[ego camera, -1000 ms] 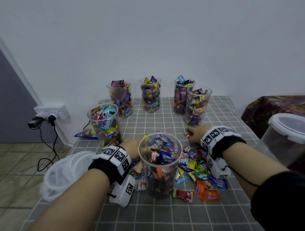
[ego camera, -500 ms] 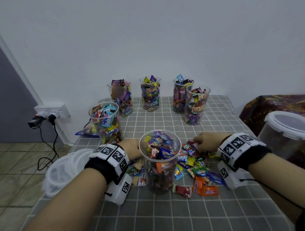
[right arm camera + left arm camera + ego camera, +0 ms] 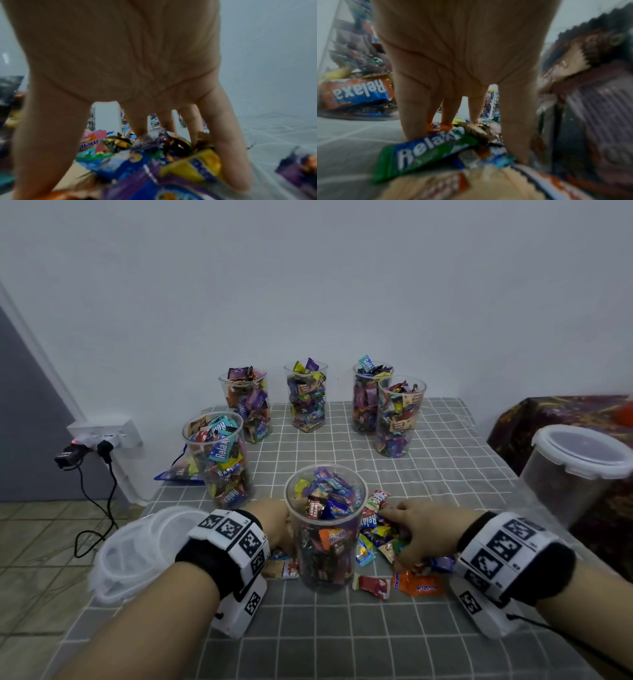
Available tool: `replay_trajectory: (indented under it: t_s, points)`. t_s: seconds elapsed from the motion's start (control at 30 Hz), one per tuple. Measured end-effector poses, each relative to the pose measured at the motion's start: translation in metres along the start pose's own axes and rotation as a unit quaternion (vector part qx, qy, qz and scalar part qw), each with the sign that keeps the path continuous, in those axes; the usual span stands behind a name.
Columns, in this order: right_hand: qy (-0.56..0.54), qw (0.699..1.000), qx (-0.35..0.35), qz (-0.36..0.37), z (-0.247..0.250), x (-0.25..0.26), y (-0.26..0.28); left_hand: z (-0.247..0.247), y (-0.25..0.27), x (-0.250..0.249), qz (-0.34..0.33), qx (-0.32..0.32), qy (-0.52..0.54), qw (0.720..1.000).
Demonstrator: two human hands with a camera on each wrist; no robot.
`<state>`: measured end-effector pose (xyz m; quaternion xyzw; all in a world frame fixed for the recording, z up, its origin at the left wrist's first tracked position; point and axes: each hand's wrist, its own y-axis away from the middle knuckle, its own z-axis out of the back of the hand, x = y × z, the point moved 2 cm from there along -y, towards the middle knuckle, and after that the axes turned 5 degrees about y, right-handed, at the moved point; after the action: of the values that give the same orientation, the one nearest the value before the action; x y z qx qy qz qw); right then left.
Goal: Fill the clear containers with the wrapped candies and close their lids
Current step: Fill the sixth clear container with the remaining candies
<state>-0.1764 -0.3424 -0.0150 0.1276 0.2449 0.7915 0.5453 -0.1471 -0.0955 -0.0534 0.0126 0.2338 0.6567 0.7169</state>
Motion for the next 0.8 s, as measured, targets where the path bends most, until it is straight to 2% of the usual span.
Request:
replay_trajectory:
  t_s: [0.23, 0.4, 0.5, 0.63, 0.8]
  points:
    - [0.001, 0.997, -0.076, 0.000, 0.000, 0.003, 0.001, 0.004, 0.013, -0.008, 0.015, -0.033, 0.019, 0.999]
    - [0.007, 0.994, -0.108, -0.001, 0.003, 0.007, 0.003, 0.006, 0.022, -0.017, -0.018, -0.074, -0.003, 0.997]
    - [-0.002, 0.993, -0.115, -0.003, 0.004, 0.008, 0.005, 0.011, 0.029, -0.022, 0.011, -0.092, 0.006, 0.996]
    - [-0.027, 0.988, -0.153, -0.014, 0.007, 0.004, 0.007, 0.015, 0.028, -0.023, -0.015, -0.104, -0.023, 0.994]
    - [-0.051, 0.982, -0.176, -0.032, 0.011, 0.001, 0.011, 0.020, 0.030, -0.024, -0.012, -0.127, -0.047, 0.991]
